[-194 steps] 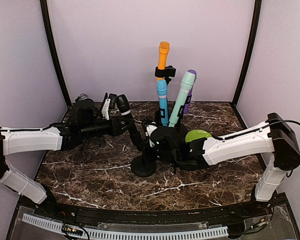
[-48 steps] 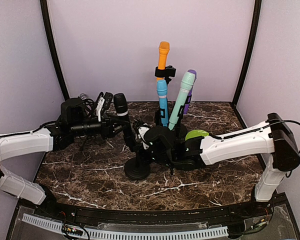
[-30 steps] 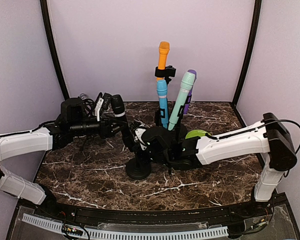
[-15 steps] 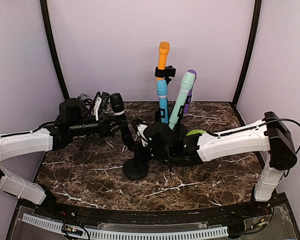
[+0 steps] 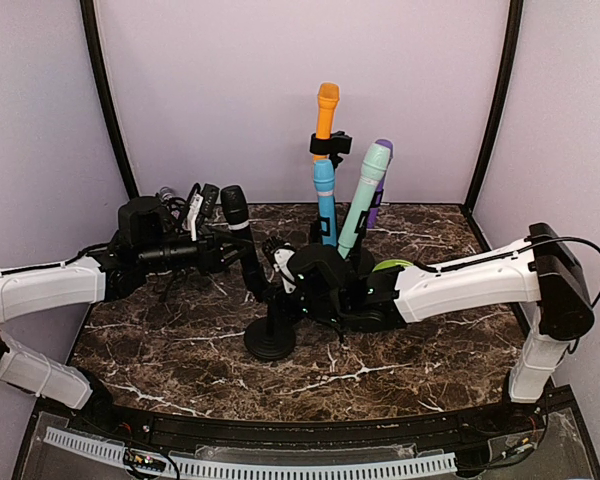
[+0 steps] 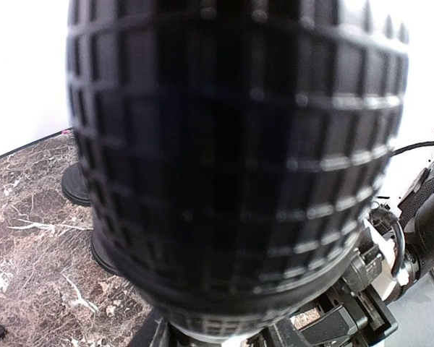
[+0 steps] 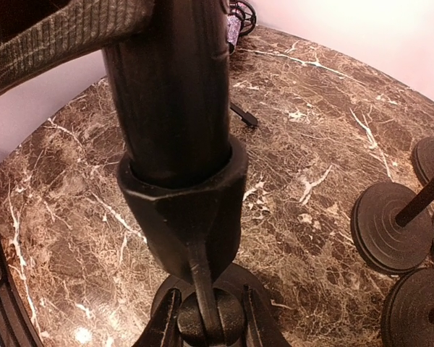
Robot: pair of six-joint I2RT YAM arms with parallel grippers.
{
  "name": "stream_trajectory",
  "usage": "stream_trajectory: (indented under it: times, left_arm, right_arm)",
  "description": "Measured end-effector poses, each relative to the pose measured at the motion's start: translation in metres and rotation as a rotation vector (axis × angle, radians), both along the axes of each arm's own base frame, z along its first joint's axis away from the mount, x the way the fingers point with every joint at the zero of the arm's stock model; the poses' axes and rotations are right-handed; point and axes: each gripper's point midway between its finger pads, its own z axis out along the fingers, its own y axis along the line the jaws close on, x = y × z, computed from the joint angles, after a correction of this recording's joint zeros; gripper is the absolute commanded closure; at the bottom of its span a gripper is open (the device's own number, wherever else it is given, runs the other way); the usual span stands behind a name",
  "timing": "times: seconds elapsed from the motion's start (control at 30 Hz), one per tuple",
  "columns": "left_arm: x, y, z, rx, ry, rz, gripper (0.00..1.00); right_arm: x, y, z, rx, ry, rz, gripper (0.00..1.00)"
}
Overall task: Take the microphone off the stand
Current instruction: Remove the microphone from the microphone stand.
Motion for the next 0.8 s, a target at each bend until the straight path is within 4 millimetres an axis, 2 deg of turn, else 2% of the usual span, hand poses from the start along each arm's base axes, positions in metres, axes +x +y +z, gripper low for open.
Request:
stream_trajectory:
  times: [0.27,0.47,0.8]
  left_arm:
    - [-0.0003,0.0005,-0.0029,0.011,0.019,0.001,1.0]
    - [0.0035,0.0047,-0.0039,0.017,0.03,0.016,1.0]
    - [0.0039,0.0053,-0.0031,0.015,0.028,0.015,1.0]
  right_arm:
    - [-0.0089,0.0036,-0.0015,-0.052,-0.052,0.049,1.0]
    - [-0.0055,0.0093,-0.0023,-0.075,-0.077,0.026,1.0]
    - [-0.003,0.0073,-0.0032,-0.061,-0.042,-0.006,1.0]
